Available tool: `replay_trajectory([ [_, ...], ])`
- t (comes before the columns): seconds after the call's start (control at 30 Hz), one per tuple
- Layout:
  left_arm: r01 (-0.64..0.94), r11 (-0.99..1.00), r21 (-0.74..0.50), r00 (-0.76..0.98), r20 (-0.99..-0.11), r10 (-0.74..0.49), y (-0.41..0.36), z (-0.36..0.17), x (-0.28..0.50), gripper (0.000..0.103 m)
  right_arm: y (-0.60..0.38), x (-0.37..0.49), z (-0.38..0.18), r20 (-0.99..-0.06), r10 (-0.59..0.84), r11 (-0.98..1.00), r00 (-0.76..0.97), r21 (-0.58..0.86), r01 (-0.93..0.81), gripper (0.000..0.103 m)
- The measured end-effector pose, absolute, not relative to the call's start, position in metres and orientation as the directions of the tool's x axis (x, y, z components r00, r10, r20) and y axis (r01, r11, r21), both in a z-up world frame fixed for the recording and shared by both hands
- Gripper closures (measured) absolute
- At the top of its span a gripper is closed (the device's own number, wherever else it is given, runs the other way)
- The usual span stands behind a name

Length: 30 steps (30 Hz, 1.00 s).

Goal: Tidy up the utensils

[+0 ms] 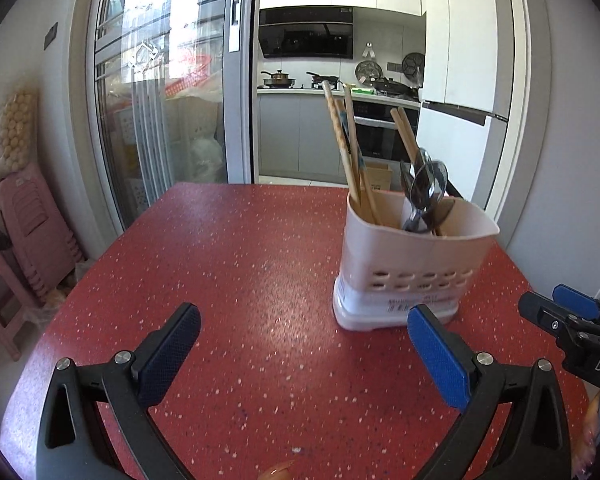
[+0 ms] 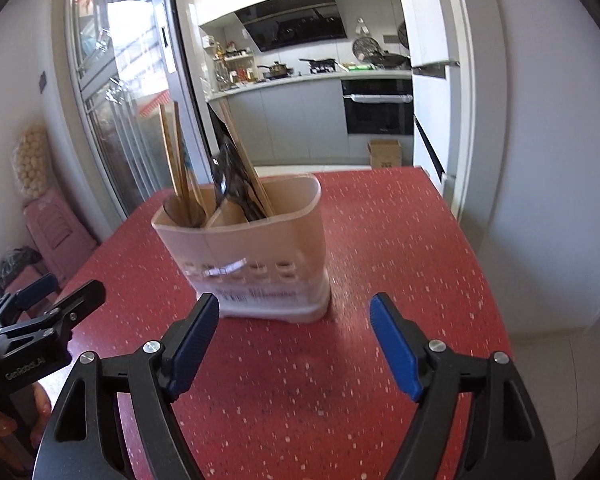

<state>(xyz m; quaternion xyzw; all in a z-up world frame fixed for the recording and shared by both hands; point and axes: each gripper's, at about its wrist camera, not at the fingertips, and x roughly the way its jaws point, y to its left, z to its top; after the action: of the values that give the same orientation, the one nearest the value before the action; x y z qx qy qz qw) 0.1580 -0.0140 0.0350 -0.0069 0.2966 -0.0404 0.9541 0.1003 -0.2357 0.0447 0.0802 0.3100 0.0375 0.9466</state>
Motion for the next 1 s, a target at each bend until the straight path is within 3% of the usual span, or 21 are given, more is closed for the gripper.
replay_trajectory([
  [0.4,0.087,0.996,-0.009,0.815,-0.575,-0.076,-0.013,0.014,0.128,0.000,-0.227,0.073,0.031,-0.598,0.045,0.993,0.800,0.113,0.029,0.015],
  [1.0,0.079,0.997,0.000,0.850,-0.522,-0.067,-0.017,0.009,0.109,0.000,-0.215,0.036,0.027,-0.464,-0.066,0.992,0.884,0.069,0.110,0.014],
])
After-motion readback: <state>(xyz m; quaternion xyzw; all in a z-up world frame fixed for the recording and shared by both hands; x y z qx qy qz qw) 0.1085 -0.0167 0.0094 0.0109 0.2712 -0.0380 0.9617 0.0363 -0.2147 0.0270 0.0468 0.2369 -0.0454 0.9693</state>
